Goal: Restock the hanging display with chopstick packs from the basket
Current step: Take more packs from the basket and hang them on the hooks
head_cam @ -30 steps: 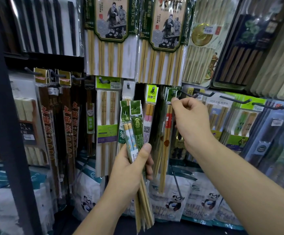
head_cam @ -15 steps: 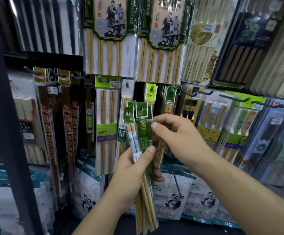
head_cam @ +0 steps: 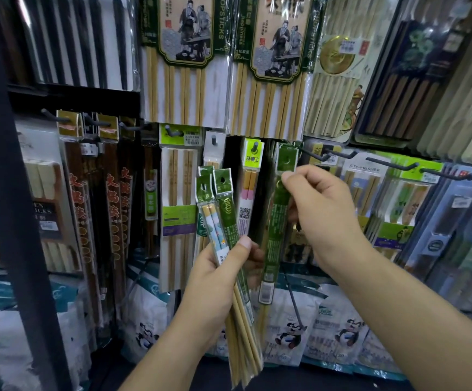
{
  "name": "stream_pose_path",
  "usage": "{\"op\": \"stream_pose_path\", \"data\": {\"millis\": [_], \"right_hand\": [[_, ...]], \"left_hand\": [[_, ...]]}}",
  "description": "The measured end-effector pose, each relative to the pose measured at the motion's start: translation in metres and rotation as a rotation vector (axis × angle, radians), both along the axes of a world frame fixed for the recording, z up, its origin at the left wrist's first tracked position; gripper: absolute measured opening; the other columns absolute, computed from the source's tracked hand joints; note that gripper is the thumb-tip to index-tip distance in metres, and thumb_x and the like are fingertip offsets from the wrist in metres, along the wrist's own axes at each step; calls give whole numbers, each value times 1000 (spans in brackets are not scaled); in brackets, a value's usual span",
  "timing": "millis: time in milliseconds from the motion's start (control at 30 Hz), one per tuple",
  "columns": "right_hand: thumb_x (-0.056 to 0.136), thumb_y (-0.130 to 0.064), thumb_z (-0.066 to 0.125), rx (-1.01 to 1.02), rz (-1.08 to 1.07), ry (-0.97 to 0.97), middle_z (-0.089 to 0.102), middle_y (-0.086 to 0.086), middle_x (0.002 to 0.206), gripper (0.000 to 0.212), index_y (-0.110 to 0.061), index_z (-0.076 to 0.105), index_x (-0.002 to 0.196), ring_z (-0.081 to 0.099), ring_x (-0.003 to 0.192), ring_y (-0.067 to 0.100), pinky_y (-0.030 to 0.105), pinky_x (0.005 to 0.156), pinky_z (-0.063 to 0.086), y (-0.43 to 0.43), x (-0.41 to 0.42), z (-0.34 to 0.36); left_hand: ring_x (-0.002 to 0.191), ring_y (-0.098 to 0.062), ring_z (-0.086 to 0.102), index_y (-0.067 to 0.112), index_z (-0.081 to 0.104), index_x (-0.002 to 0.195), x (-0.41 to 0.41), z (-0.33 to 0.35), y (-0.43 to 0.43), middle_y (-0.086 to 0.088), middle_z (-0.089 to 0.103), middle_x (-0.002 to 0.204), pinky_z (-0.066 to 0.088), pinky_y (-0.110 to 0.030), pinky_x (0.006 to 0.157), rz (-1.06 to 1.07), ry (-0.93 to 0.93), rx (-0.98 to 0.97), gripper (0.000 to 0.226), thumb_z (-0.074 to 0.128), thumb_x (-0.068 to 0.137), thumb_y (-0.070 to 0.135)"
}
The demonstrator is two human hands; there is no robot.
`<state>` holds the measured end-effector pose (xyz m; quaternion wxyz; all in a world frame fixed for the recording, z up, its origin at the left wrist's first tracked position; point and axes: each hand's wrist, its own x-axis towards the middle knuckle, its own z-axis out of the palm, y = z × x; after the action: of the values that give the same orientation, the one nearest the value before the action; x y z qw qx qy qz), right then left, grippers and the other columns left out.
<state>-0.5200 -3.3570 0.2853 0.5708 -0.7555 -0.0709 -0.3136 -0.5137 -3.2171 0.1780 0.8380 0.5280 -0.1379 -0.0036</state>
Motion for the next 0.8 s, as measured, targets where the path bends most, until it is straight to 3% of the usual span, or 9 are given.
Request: {"op": "stream_pose_path", "data": {"millis": [100,167,233,333,400,533,667,733,800], "right_hand": [[103,-29,57,27,-37,-14,33,26,70,40,4,53,81,34,63,24,31,61,38,-4,8,10],[104,-28,56,23,-86,-10,27,19,65,42,4,48,78,29,59,21,22,55,38,-5,12,14],[104,-26,56,38,-118,8,25,1,55,44,-3,43,68,25,53,16,14,52,40,-5,15,16],[104,-25,55,50,-125,7,21,-7,51,51,-17,34,59,21,49,13,1,58,43,-4,18,16],[104,-24,55,45,-132,4,21,-8,50,50,-15,34,60,20,49,13,-1,60,43,-4,20,15],[102,-24,56,34,-174,12,21,-8,49,44,3,38,73,21,48,12,1,66,46,-7,25,12],[103,-28,55,-17,-208,36,23,-11,46,51,-10,34,61,23,45,10,13,86,44,-9,28,8],[103,-36,56,-30,-228,68,31,-10,47,50,-16,40,61,31,44,10,22,74,51,-10,28,5],[101,-46,57,-50,-266,104,43,-5,56,44,-15,49,71,41,48,9,30,61,46,-10,26,0]], "left_hand": [[79,-26,74,7,75,92,0,2,4,-16,74,84,62,-37,67,-32,28,-70,36,72,83,42],[72,-25,71,10,75,90,0,3,8,-12,70,77,59,-32,65,-42,2,-45,36,71,83,45],[67,-22,67,16,76,86,0,4,10,-9,67,73,56,-28,62,-38,-20,-6,34,70,80,49],[64,-21,65,18,74,87,0,3,10,-7,64,70,56,-30,62,-51,-40,30,33,69,82,50],[62,-23,64,16,73,89,-1,3,10,-8,63,68,56,-30,61,-64,-46,36,34,68,84,49],[56,-25,61,11,70,94,-1,5,12,-7,59,66,55,-32,58,-88,-59,39,38,68,85,48],[49,-18,47,7,69,97,-2,5,14,-5,50,63,47,-33,49,-121,-28,13,40,69,85,45],[47,-16,43,7,68,99,-3,5,14,-4,48,62,43,-31,46,-133,-30,20,44,70,83,48],[46,-14,41,6,65,101,-3,5,14,-3,46,61,40,-28,44,-148,-27,19,52,72,80,53]]}}
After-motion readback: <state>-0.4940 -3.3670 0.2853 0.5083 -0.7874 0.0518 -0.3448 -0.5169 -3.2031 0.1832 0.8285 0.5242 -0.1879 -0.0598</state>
